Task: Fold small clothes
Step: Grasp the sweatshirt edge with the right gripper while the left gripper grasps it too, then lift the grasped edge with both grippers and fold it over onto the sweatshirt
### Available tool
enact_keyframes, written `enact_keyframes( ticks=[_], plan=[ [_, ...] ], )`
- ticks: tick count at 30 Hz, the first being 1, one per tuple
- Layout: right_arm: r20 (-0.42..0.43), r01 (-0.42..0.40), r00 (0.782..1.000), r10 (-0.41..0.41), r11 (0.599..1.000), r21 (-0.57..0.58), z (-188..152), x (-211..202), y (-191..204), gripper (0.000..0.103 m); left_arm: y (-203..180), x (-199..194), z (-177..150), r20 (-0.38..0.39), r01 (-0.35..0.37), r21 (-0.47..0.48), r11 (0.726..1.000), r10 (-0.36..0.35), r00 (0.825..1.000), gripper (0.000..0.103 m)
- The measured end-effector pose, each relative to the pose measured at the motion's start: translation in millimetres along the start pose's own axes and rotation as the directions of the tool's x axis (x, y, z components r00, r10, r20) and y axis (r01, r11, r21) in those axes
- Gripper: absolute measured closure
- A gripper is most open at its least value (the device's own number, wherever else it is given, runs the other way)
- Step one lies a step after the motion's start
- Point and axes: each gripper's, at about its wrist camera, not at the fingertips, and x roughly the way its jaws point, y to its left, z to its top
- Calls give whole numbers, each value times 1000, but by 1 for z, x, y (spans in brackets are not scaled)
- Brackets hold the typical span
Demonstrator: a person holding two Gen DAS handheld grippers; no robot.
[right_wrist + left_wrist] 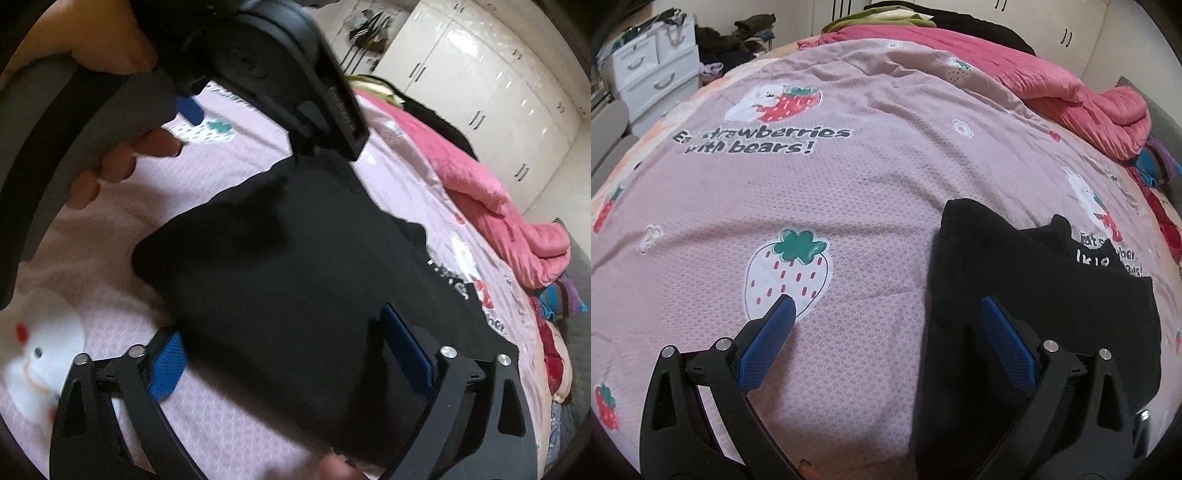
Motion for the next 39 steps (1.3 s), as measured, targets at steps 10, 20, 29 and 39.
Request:
enact_keyframes(
  ticks=[10, 20, 29, 39],
  plan=[
    [168, -13, 986, -8, 993, 121, -9, -48, -46, 90, -10, 8, 3, -59, 190, -100, 977, -197, 979, 10],
    [222, 48, 969, -110, 961, 271, -46, -94, -102, 92, -100, -22, -5, -14, 406, -25, 913, -407, 913, 56],
    [217, 53, 961, -172, 884, 464, -93, -113, -144, 94, -184, -55, -20, 22, 426, 149, 892, -434, 901, 73],
    [182, 12, 972, -148, 805, 593, -127, -113, -179, 94, -236, -41, -27, -32, 458, 153, 876, -458, 888, 73]
  ],
)
